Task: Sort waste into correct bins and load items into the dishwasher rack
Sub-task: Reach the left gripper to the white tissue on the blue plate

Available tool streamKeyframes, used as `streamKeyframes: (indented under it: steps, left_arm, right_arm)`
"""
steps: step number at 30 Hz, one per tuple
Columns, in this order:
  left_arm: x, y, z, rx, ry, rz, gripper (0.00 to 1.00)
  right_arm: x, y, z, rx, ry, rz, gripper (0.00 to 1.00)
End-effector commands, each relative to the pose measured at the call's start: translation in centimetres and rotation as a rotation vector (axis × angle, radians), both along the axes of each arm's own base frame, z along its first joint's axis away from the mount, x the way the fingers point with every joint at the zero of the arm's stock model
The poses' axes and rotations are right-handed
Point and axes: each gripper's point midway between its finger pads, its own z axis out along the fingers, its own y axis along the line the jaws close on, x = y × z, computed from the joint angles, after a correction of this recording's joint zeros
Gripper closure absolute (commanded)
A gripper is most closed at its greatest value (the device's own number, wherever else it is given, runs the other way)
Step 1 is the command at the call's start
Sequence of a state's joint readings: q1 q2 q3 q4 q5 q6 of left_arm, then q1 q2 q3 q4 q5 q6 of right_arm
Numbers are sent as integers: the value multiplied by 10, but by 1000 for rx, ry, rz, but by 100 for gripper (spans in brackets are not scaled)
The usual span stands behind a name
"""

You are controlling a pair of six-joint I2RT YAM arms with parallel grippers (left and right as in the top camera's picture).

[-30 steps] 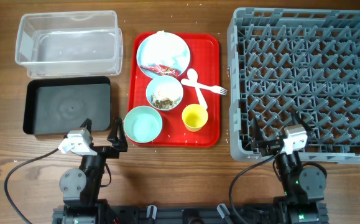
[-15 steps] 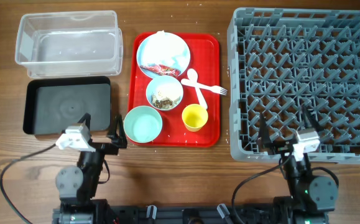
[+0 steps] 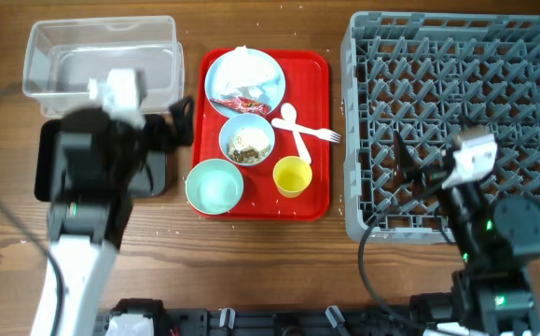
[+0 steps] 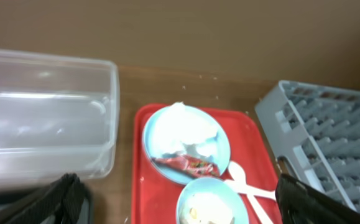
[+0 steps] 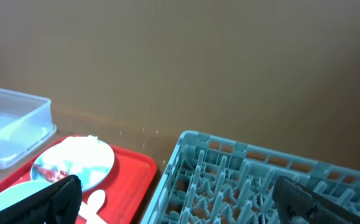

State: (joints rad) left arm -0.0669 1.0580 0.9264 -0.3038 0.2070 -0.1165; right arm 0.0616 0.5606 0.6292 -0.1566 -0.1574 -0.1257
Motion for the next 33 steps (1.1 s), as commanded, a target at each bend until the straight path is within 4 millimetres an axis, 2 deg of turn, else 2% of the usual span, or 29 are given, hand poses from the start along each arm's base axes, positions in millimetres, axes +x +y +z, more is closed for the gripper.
streamKeyframes:
  steps: [1,4,8,13,14,17,19,21,22,24,28,33]
  left_arm:
    - [32,-22,14,72,41,-72,0]
    - [59,-45,10,85,143,-119,0]
    - [85,-60,1,114,299,-120,0]
    - [97,-73,-16,173,495,-113,0]
    - [102,-83,-19,160,496,-139,0]
    - [112,-92,-23,157,471,-157,0]
    - [125,-100,-25,136,435,-173,0]
    - [139,-103,-37,136,425,-171,0]
    - [144,-105,-48,140,437,-169,0]
    - [153,-108,-84,151,498,-171,0]
    - [160,-111,-142,181,594,-167,0]
    - [167,-113,-189,193,651,-168,0]
  right_arm:
    - [16,5,18,-7,78,26,0]
    - [31,6,19,-13,208,26,0]
    - [43,10,16,-16,365,45,0]
    - [53,32,8,23,449,164,0]
    - [53,40,3,41,472,215,0]
    - [53,52,-8,69,523,282,0]
    - [50,59,-16,90,563,325,0]
    - [48,63,-20,104,585,353,0]
    - [48,64,-22,107,595,357,0]
    - [47,64,-25,109,610,356,0]
    - [46,63,-28,108,620,351,0]
    - [46,63,-29,108,625,351,0]
